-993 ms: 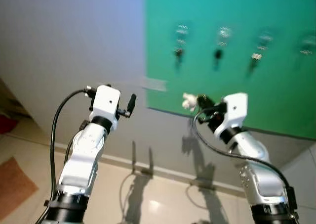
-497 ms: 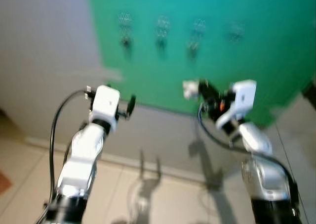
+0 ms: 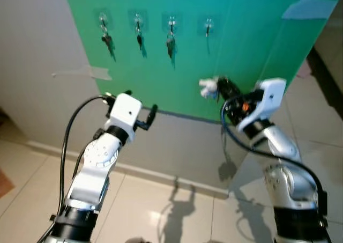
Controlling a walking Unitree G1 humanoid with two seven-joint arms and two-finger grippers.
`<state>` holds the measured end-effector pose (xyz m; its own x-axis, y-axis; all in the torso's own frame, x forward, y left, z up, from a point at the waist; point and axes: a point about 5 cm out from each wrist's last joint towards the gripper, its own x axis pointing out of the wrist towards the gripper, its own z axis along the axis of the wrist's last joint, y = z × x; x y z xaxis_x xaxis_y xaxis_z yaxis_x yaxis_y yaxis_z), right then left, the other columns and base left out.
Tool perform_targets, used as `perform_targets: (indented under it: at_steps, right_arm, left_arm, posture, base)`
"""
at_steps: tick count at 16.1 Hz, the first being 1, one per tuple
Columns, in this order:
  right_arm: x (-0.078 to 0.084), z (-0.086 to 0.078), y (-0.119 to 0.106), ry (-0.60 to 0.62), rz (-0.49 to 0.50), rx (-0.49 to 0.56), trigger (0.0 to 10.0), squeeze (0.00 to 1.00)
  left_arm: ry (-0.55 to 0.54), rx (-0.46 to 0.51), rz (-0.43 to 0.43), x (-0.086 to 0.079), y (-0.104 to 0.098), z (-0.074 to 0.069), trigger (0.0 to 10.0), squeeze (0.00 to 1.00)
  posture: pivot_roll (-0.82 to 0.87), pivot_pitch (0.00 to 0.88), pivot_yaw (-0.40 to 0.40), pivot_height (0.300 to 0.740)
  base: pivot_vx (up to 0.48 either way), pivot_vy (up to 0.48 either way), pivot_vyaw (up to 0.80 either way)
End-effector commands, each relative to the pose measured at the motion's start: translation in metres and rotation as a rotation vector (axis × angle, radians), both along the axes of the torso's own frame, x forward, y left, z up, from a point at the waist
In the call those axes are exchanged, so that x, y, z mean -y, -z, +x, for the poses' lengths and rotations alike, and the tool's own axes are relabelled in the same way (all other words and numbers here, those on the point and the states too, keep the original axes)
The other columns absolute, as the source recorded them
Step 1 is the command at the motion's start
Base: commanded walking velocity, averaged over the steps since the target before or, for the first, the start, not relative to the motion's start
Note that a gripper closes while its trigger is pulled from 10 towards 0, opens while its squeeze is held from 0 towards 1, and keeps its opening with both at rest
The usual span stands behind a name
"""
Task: Hang keys on a hook
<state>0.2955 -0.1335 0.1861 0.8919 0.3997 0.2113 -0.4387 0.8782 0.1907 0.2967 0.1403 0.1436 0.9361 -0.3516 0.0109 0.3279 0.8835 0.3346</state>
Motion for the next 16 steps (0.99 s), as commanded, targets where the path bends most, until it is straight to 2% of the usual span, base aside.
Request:
perform_targets:
  at_steps: [1,4,8,11,13,15,16]
  right_arm:
    - [-0.004,0.0,-0.011,-0.016,0.021,0.033,10.0,0.0]
    - [-0.01,0.007,-0.019,-0.025,0.027,0.047,10.0,0.0]
    - [-0.02,0.03,-0.032,0.005,0.037,0.047,10.0,0.0]
    - [-0.031,0.044,-0.038,-0.02,0.024,0.052,10.0,0.0]
    - [-0.035,0.051,-0.044,-0.039,0.025,0.062,10.0,0.0]
    - [-0.036,0.058,-0.052,-0.051,0.042,0.083,10.0,0.0]
    - [-0.036,0.063,-0.057,-0.052,0.047,0.103,10.0,0.0]
  left_arm:
    - [0.041,0.033,0.004,0.003,-0.008,0.001,10.0,0.0]
    - [0.079,0.04,-0.017,0.008,-0.013,0.004,10.0,0.0]
    - [0.112,0.032,-0.036,0.014,-0.015,0.005,10.0,0.0]
    - [0.111,0.036,-0.046,0.013,-0.016,0.005,10.0,0.0]
    - [0.119,0.038,-0.072,0.013,-0.016,0.002,10.0,0.0]
    - [0.152,0.036,-0.061,0.016,-0.016,-0.002,10.0,0.0]
    - [0.21,0.038,-0.058,0.02,-0.017,-0.007,10.0,0.0]
  posture:
    - [-0.05,0.0,0.025,0.718]
    - [-0.06,0.0,0.036,0.718]
    - [-0.06,0.0,0.044,0.718]
    - [-0.05,0.0,0.025,0.718]
    - [-0.04,0.0,0.014,0.718]
    - [-0.02,0.0,0.004,0.718]
    - [-0.02,0.0,0.004,0.718]
  base:
    - [0.0,0.0,0.0]
    - [0.0,0.0,0.0]
    - [0.0,0.0,0.0]
    - [0.0,0.0,0.0]
    - [0.0,0.0,0.0]
    - [0.0,0.0,0.0]
    - [0.0,0.0,0.0]
